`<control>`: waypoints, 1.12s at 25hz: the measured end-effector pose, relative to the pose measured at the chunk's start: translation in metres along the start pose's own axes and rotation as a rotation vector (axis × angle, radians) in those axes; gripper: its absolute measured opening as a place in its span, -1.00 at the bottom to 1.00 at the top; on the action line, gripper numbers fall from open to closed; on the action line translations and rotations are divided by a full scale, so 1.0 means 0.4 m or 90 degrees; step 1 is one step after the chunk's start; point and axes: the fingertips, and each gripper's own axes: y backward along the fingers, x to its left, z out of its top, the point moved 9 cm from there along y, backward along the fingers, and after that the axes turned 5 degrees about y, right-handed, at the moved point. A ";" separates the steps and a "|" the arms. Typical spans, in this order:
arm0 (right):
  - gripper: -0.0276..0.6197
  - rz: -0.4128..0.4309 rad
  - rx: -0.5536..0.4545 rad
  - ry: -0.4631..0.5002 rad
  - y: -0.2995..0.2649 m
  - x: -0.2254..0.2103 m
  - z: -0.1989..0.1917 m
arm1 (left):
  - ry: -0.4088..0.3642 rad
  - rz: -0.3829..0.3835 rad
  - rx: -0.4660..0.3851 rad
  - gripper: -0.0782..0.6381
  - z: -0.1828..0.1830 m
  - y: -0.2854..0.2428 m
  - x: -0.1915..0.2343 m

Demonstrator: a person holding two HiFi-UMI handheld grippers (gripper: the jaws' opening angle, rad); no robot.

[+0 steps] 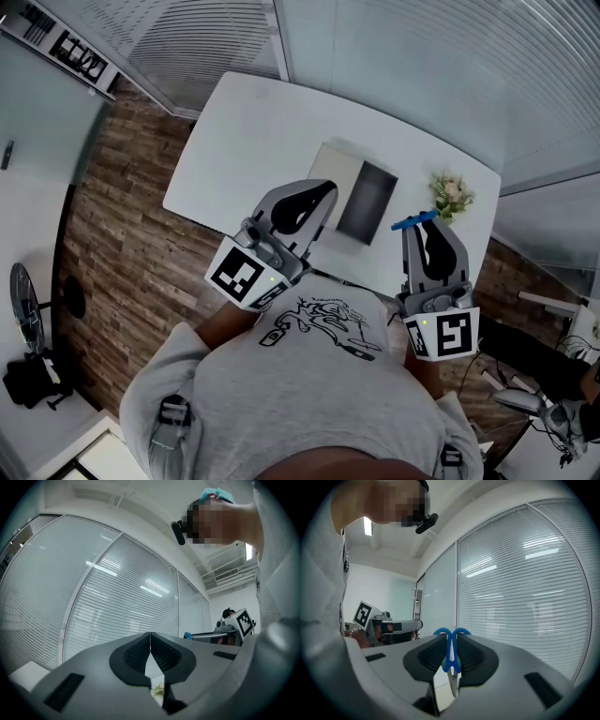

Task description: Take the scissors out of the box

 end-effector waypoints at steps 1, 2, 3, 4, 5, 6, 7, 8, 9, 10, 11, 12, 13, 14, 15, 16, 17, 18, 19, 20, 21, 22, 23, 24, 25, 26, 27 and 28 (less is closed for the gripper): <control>-0.69 0.000 -0.002 0.001 0.005 0.000 0.004 | 0.000 0.000 0.000 -0.72 0.001 0.001 0.000; -0.69 -0.001 -0.005 0.002 0.010 0.001 0.006 | 0.000 0.000 0.000 -0.72 0.001 0.001 0.000; -0.69 -0.003 -0.007 0.003 0.014 0.000 0.008 | 0.001 -0.001 0.000 -0.72 0.000 0.001 0.000; -0.69 -0.004 -0.009 0.005 0.016 0.000 0.010 | 0.001 -0.001 0.001 -0.72 -0.002 0.000 0.001; -0.69 -0.005 -0.010 0.006 0.017 -0.001 0.010 | 0.002 -0.001 0.001 -0.72 -0.004 0.000 0.002; -0.69 -0.006 -0.011 0.006 0.018 -0.002 0.011 | 0.002 -0.001 0.002 -0.72 -0.006 -0.001 0.002; -0.68 -0.007 -0.012 0.006 0.019 -0.004 0.012 | 0.003 -0.001 0.002 -0.72 -0.008 -0.002 0.002; -0.69 -0.008 -0.013 0.006 0.019 -0.005 0.013 | 0.003 -0.001 0.002 -0.72 -0.008 -0.002 0.002; -0.69 -0.009 -0.013 0.006 0.019 -0.005 0.014 | 0.004 -0.001 0.002 -0.72 -0.008 -0.002 0.002; -0.69 -0.009 -0.014 0.007 0.019 -0.005 0.015 | 0.004 -0.002 0.002 -0.72 -0.007 -0.002 0.002; -0.69 -0.009 -0.013 0.008 0.018 -0.005 0.015 | 0.004 -0.002 0.002 -0.72 -0.007 -0.001 0.002; -0.69 -0.009 -0.013 0.009 0.017 -0.005 0.015 | 0.004 -0.001 0.002 -0.72 -0.007 0.000 0.003; -0.69 -0.009 -0.012 0.009 0.016 -0.005 0.014 | 0.004 -0.001 0.002 -0.72 -0.007 0.000 0.004; -0.69 -0.009 -0.010 0.009 0.016 -0.006 0.012 | 0.004 0.000 0.003 -0.72 -0.007 0.000 0.004; -0.69 -0.010 -0.009 0.008 0.016 -0.008 0.012 | 0.004 0.000 0.003 -0.72 -0.007 -0.001 0.003; -0.69 -0.011 -0.009 0.007 0.016 -0.009 0.012 | 0.004 0.000 0.003 -0.72 -0.006 -0.001 0.003; -0.69 -0.012 -0.008 0.007 0.016 -0.010 0.013 | 0.004 0.001 0.003 -0.72 -0.005 -0.001 0.003; -0.69 -0.013 -0.008 0.007 0.016 -0.010 0.014 | 0.003 0.001 0.004 -0.72 -0.004 -0.001 0.003; -0.69 -0.014 -0.008 0.008 0.016 -0.010 0.015 | 0.003 0.002 0.004 -0.72 -0.003 0.000 0.003; -0.69 -0.015 -0.009 0.009 0.015 -0.010 0.015 | 0.002 0.002 0.004 -0.72 -0.003 0.000 0.003; -0.69 -0.015 -0.009 0.010 0.015 -0.010 0.015 | 0.001 0.002 0.004 -0.72 -0.004 0.000 0.003; -0.69 -0.015 -0.010 0.011 0.015 -0.010 0.014 | 0.000 0.002 0.004 -0.72 -0.004 0.000 0.003; -0.69 -0.015 -0.010 0.011 0.015 -0.011 0.014 | 0.000 0.002 0.004 -0.72 -0.005 0.000 0.003; -0.69 -0.015 -0.010 0.013 0.014 -0.011 0.015 | -0.001 0.003 0.003 -0.72 -0.004 0.000 0.003; -0.69 -0.014 -0.011 0.014 0.013 -0.011 0.016 | -0.001 0.003 0.003 -0.72 -0.004 0.000 0.003; -0.69 -0.014 -0.011 0.015 0.013 -0.011 0.018 | -0.001 0.003 0.003 -0.72 -0.002 0.000 0.003; -0.69 -0.014 -0.011 0.016 0.013 -0.011 0.020 | -0.001 0.003 0.003 -0.72 -0.002 0.000 0.003; -0.69 -0.013 -0.011 0.017 0.013 -0.011 0.021 | -0.002 0.004 0.002 -0.72 -0.001 0.000 0.002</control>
